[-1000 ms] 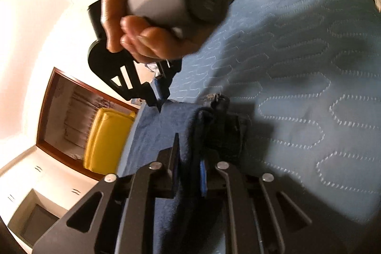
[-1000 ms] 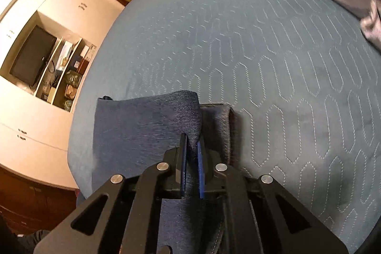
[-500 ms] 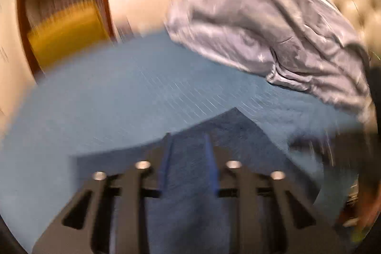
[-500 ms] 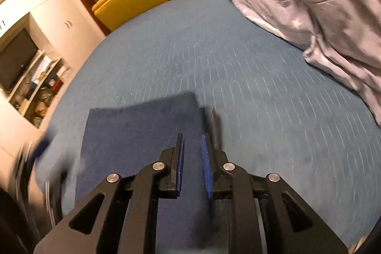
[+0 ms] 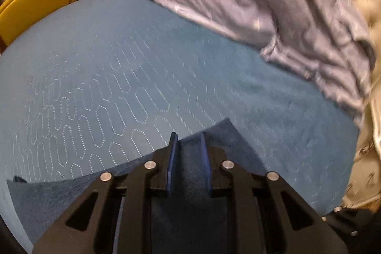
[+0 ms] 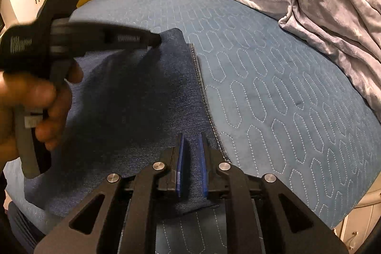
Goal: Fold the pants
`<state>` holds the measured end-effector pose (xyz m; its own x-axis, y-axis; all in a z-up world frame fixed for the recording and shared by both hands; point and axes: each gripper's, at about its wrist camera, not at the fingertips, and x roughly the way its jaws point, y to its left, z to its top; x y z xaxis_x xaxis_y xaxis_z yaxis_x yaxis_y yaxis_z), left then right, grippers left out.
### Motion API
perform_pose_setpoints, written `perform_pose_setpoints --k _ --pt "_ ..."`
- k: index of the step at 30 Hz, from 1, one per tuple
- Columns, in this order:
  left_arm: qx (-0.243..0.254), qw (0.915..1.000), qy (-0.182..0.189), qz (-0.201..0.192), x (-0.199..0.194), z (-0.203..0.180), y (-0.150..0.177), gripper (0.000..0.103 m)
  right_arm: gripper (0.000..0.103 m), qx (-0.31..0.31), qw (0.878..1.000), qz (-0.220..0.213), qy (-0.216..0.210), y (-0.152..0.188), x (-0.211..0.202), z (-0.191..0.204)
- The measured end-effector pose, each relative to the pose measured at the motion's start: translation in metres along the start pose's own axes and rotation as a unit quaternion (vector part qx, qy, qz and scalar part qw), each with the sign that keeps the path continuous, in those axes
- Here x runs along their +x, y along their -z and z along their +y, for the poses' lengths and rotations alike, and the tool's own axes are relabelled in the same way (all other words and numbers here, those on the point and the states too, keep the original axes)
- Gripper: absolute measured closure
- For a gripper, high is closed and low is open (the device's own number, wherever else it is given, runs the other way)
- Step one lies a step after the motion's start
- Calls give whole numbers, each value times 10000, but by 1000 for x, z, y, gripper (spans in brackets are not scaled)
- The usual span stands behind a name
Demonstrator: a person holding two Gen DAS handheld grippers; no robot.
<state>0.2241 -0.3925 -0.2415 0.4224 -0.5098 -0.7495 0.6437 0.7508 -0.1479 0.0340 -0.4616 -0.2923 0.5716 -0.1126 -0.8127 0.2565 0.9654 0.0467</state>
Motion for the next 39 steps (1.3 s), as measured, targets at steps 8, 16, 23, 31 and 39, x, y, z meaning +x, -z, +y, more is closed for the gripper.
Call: perform_pose_setpoints --k 8,16,23,31,39 --pt "-25 9988 -472 143 -19 9 44 82 91 -22 10000 -7 20 -1 -1 0" --pt "-336 9969 -651 278 -53 44 75 37 91 -41 10000 21 -15 -1 1 1" --pt "-429 9921 -1003 -627 -118 23 120 1 91 -55 10000 22 36 -1 0 5" --pt "-290 9904 -1221 -588 -127 8 156 38 41 -416 9984 -93 366 0 -13 21" --pt "-311 9935 -1059 -274 -121 6 185 55 5 -655 9937 -809 422 -9 -53 41"
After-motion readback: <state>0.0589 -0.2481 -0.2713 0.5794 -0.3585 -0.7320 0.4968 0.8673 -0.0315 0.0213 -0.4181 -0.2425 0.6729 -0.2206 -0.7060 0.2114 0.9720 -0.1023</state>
